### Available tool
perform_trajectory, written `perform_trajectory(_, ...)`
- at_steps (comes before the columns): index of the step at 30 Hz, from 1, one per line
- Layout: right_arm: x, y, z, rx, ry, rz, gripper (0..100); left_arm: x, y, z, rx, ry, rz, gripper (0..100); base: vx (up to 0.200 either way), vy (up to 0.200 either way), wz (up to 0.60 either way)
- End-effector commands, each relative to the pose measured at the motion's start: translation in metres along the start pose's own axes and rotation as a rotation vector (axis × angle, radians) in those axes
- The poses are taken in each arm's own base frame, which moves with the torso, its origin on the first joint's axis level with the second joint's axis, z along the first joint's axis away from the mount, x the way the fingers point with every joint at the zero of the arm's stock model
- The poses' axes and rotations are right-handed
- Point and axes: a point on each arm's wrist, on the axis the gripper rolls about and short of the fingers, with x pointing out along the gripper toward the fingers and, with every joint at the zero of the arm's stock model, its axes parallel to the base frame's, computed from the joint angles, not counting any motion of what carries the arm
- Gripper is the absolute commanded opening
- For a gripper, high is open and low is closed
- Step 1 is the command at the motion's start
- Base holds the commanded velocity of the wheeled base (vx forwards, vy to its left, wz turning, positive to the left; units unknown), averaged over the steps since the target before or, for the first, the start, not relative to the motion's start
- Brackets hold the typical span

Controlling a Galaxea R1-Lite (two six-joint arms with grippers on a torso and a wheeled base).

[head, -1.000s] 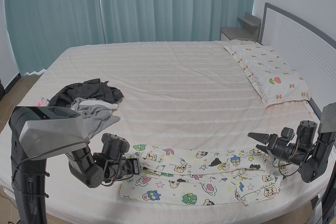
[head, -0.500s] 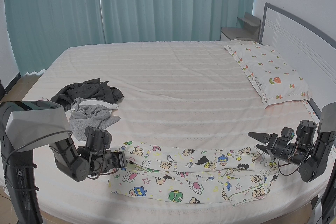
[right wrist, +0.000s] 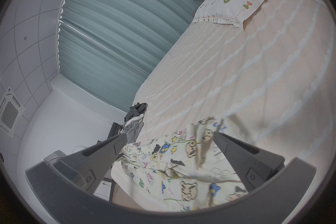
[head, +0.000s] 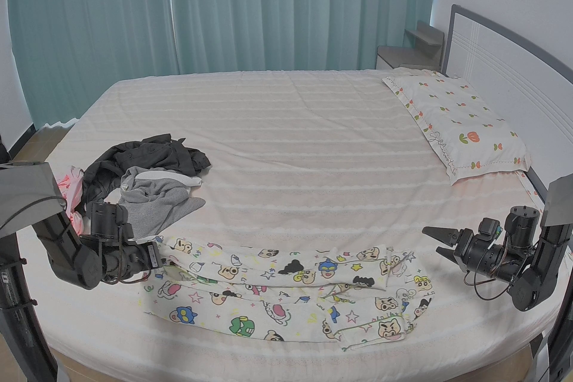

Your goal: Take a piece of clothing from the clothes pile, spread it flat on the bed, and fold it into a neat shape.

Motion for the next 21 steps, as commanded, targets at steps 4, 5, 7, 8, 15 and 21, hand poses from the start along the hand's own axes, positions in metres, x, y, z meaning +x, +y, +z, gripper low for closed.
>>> perform_trajectory(4, 0.001, 0.0, 0.0, -0.008, -0.007, 0.007, 100, -0.026, 0.03, 0.025, 0.001, -0.067, 0.066, 0, 0.0, 0.0, 0.0)
perform_trajectory(5, 0.001, 0.0, 0.0, -0.008, -0.007, 0.007, 100, -0.028, 0.035, 0.026, 0.009, -0.057, 0.082, 0, 0.0, 0.0, 0.0)
perform_trajectory(7, 0.001, 0.0, 0.0, -0.007, -0.007, 0.007, 100, -0.028, 0.036, 0.027, 0.011, -0.059, 0.084, 0, 0.0, 0.0, 0.0)
perform_trajectory(8, 0.001, 0.0, 0.0, -0.007, -0.006, 0.008, 100, -0.035, 0.048, 0.037, 0.008, -0.053, 0.125, 0, 0.0, 0.0, 0.0)
perform_trajectory(15, 0.001, 0.0, 0.0, -0.008, -0.004, 0.008, 100, -0.04, 0.06, 0.043, -0.019, -0.055, 0.151, 0, 0.0, 0.0, 0.0)
perform_trajectory(21, 0.001, 0.001, -0.001, -0.009, 0.0, 0.008, 100, -0.026, 0.062, 0.034, -0.023, -0.01, 0.152, 0, 0.0, 0.0, 0.0)
